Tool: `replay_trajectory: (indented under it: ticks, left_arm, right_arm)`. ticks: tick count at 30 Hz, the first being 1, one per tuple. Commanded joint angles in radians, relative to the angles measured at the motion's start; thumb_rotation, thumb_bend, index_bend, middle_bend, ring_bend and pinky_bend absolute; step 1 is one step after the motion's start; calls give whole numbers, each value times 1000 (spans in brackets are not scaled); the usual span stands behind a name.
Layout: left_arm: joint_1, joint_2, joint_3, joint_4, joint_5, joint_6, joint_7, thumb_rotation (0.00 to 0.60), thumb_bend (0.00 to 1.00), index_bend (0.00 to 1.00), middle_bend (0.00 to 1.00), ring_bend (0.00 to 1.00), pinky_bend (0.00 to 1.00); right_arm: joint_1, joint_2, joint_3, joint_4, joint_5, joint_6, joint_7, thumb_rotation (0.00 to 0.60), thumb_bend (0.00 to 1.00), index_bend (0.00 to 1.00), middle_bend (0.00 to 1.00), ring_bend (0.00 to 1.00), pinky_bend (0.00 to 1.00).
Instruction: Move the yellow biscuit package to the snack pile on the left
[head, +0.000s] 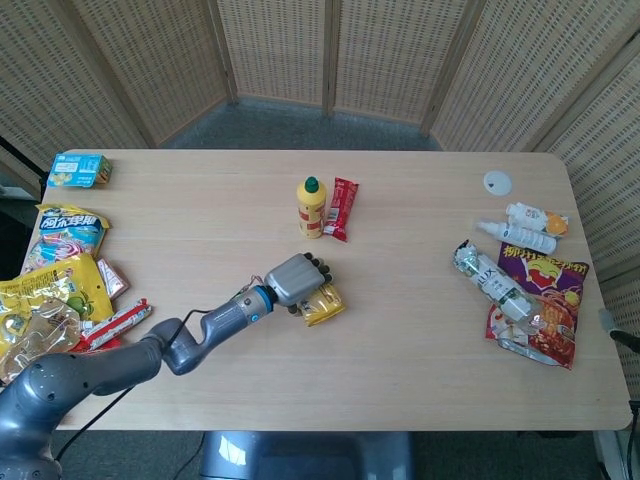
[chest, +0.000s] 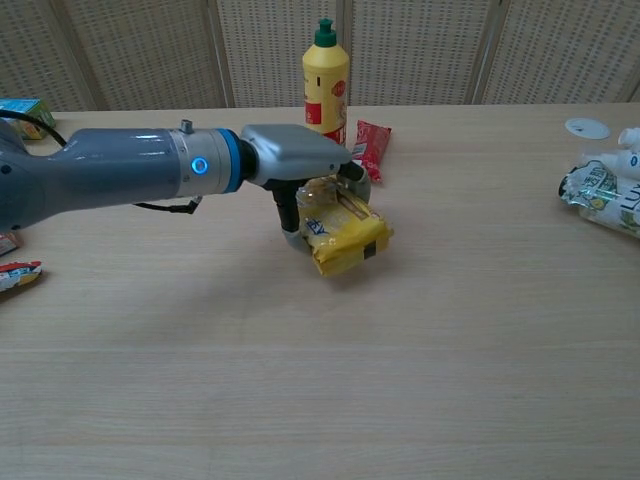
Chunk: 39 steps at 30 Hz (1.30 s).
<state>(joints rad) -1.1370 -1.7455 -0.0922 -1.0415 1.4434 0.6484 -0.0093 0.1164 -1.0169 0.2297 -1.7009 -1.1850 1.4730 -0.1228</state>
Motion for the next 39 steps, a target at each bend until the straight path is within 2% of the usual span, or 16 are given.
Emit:
replay_trajectory:
  ticks: [1, 11, 17, 29, 39]
  left_arm:
    - [53, 130, -19, -149, -8, 88, 23, 600, 269, 589, 700, 705, 562]
    - [194, 457, -59, -492, -65, 270, 96, 600, 263, 585, 689, 692, 540]
    - [291, 617, -46, -628, -58, 368, 111, 600, 260, 581, 686, 688, 532]
    - [517, 861, -15, -801, 10, 628, 63, 600, 259, 571, 686, 684, 521]
    - [657, 935, 21, -823, 57, 741, 16, 600, 258, 570, 686, 684, 520]
  right_arm:
    - [10, -13, 0, 7, -3, -13, 4, 600, 272, 0, 0, 0, 0]
    - [48, -66, -2, 38, -23, -52, 4, 600, 272, 0, 0, 0, 0]
    - [67, -90, -5, 50, -36, -70, 8, 600, 272, 0, 0, 0, 0]
    - [81, -114, -14, 73, -64, -83, 30, 600, 274, 0, 0, 0, 0]
    - [94, -119, -12, 72, -79, -87, 30, 600, 274, 0, 0, 0, 0]
